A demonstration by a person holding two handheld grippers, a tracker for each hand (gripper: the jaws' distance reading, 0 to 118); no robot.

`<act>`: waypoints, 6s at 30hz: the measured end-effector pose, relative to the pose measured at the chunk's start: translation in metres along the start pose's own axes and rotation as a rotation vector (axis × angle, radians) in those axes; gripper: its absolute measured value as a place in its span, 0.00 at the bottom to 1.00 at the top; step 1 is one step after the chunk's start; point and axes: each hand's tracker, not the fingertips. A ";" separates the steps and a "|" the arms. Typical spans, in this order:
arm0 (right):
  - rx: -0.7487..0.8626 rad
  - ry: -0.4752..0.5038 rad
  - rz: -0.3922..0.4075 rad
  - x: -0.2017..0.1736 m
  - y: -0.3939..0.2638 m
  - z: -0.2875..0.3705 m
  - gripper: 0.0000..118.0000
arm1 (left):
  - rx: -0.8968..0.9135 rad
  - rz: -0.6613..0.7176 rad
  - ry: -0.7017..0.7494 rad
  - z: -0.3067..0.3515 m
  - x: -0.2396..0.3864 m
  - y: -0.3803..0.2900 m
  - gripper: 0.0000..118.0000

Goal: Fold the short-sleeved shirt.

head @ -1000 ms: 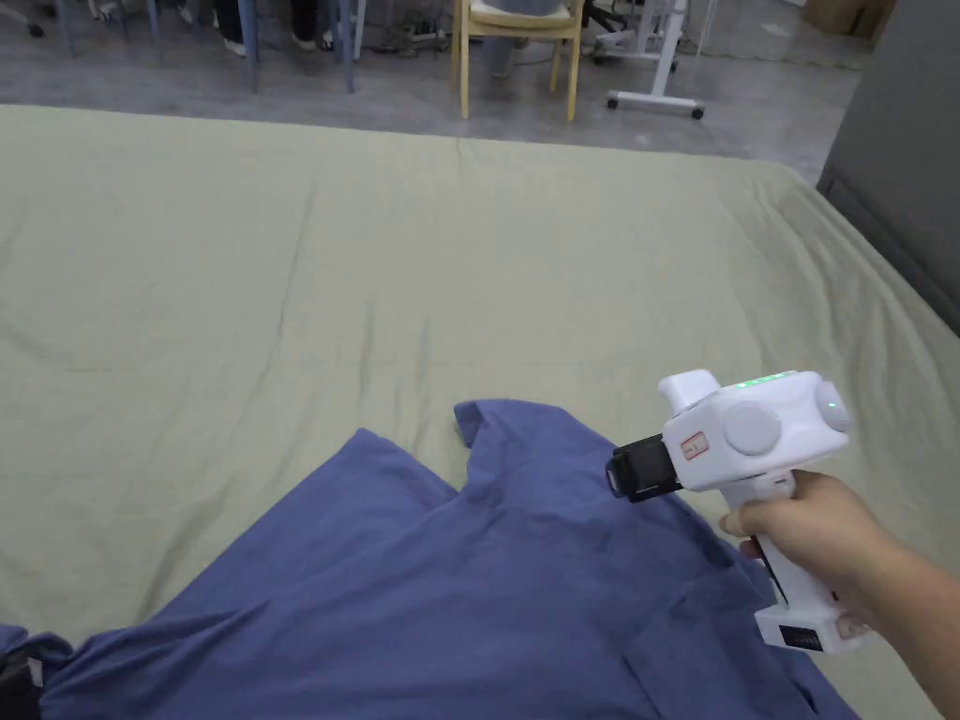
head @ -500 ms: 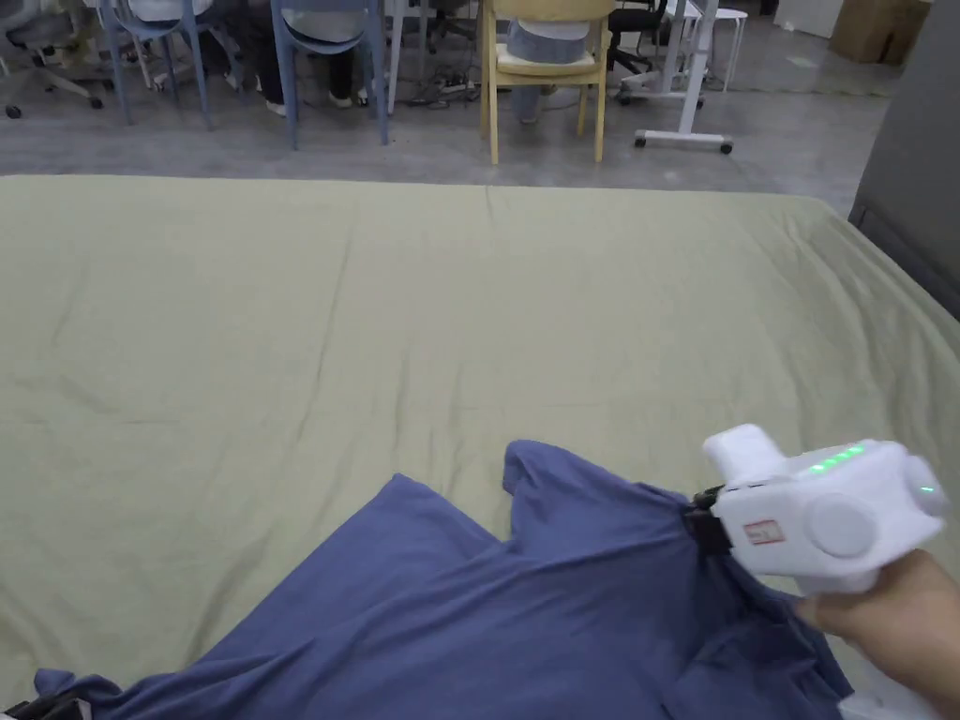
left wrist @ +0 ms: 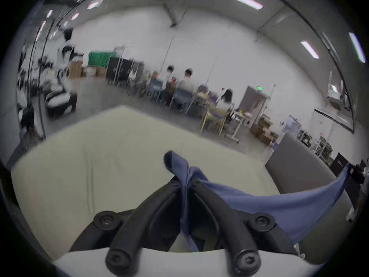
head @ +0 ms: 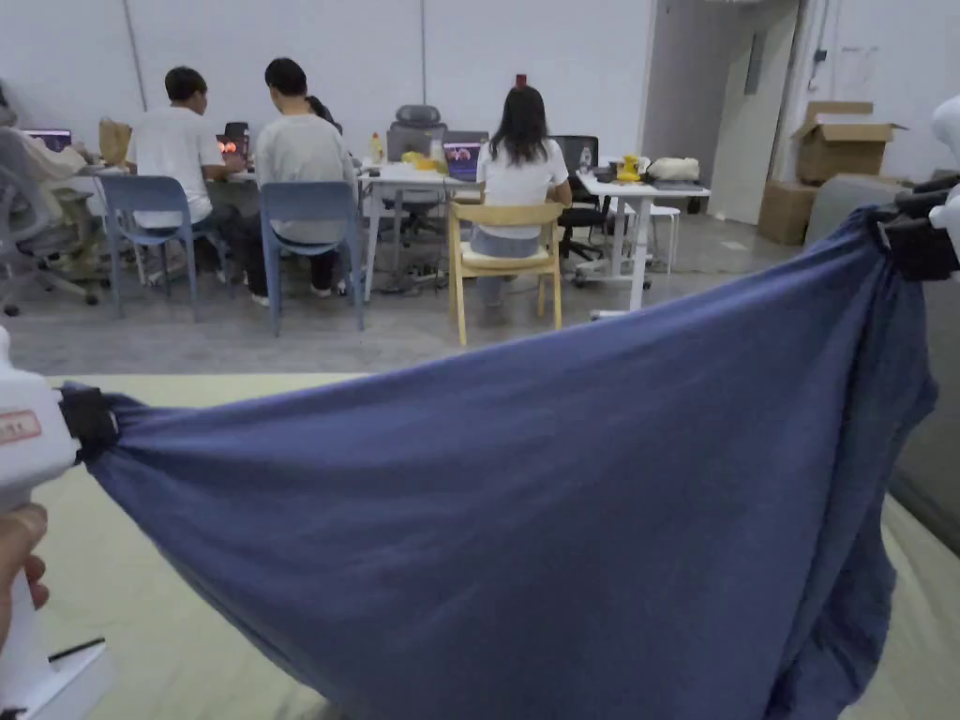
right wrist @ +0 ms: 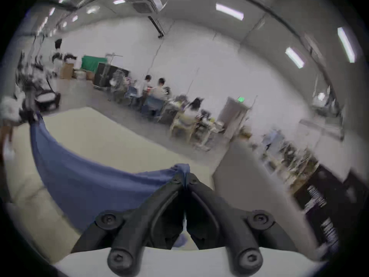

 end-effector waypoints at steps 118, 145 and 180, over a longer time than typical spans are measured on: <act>-0.873 0.398 -0.516 -0.208 -0.407 0.074 0.02 | -0.787 -0.031 0.289 0.064 -0.140 -0.384 0.07; -0.750 0.506 -0.797 -0.162 -0.361 -0.008 0.11 | -0.645 0.417 0.081 0.056 -0.138 -0.289 0.07; -0.570 0.421 -0.455 -0.242 -0.344 0.058 0.03 | -0.635 0.057 0.046 0.066 -0.073 -0.345 0.00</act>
